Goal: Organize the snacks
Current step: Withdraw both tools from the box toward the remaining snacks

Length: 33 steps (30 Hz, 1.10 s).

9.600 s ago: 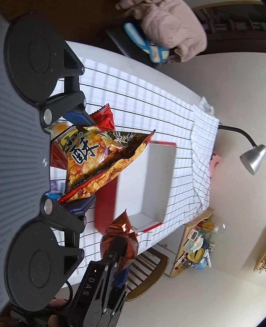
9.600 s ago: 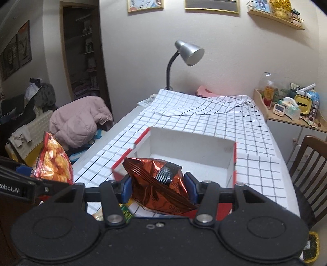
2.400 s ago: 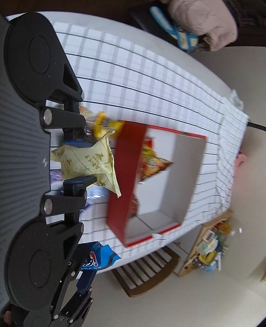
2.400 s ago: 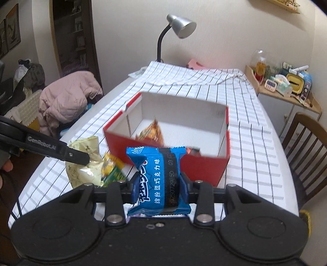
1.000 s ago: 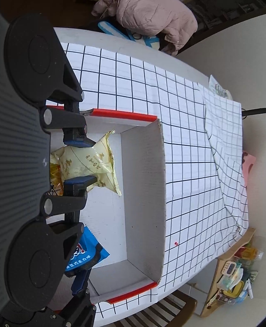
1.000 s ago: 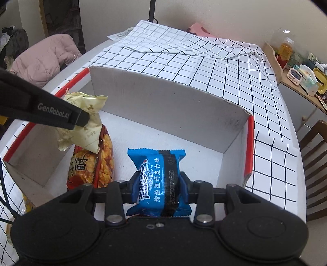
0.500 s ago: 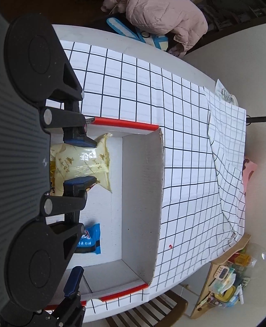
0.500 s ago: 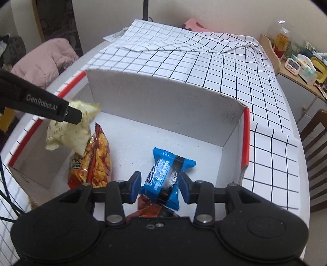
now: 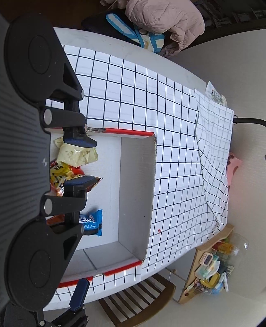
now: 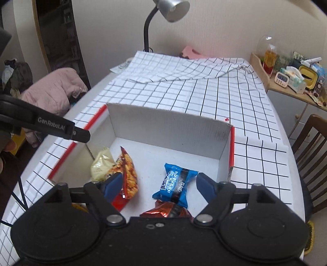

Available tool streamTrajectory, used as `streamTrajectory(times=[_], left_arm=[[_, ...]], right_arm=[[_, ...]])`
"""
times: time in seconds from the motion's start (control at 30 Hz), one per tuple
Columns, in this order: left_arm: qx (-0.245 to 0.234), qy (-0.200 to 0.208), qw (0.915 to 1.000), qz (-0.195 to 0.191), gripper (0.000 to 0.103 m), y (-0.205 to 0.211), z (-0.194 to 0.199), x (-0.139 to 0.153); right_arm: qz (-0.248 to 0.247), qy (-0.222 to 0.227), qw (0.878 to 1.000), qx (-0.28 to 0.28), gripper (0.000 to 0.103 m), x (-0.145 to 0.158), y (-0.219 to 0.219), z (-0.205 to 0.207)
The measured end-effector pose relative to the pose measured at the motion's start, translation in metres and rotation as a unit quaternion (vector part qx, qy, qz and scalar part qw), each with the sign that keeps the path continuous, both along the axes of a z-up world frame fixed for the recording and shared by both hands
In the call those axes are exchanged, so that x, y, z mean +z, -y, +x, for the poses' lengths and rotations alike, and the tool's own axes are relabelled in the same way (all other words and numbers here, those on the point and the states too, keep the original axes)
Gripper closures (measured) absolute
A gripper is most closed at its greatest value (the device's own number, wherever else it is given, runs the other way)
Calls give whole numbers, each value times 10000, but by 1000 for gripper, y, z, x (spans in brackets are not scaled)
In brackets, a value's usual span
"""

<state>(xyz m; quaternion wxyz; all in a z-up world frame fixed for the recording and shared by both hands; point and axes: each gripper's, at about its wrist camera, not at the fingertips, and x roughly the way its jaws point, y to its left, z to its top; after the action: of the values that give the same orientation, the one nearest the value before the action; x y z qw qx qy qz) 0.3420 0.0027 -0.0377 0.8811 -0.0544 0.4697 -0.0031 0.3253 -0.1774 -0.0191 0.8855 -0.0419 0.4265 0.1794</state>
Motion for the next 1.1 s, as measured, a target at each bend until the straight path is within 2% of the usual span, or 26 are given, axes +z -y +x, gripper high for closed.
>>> streamTrajectory(times=[0.4,0.43,0.47,0.5,0.7,0.93,1.1], left_arm=[[-167,374,9991,-71,72,-8,-57,28],[-189,406,9990,-77,60,-9,-62,30],[-197,453,9987,-100,43,-10,-67,32],[-192,523,9984,-136,38,-12,-72,35],[-324,719,9968,-152,35,-14,-101,44],[-445,867,9951,-182,21,-18,-132,46],[-458,781,9954,-311,17,-24,-149,35]], right_arm=[[290,400,9988,5,10,37,-1,-54],[323,432,9985,9,10,40,-1,-58],[348,463,9983,21,9,43,-1,-63],[359,502,9981,32,8,46,-1,-66],[469,648,9968,63,2,56,0,-93],[423,764,9960,178,1,57,0,-124],[370,747,9962,232,1,48,0,-142]])
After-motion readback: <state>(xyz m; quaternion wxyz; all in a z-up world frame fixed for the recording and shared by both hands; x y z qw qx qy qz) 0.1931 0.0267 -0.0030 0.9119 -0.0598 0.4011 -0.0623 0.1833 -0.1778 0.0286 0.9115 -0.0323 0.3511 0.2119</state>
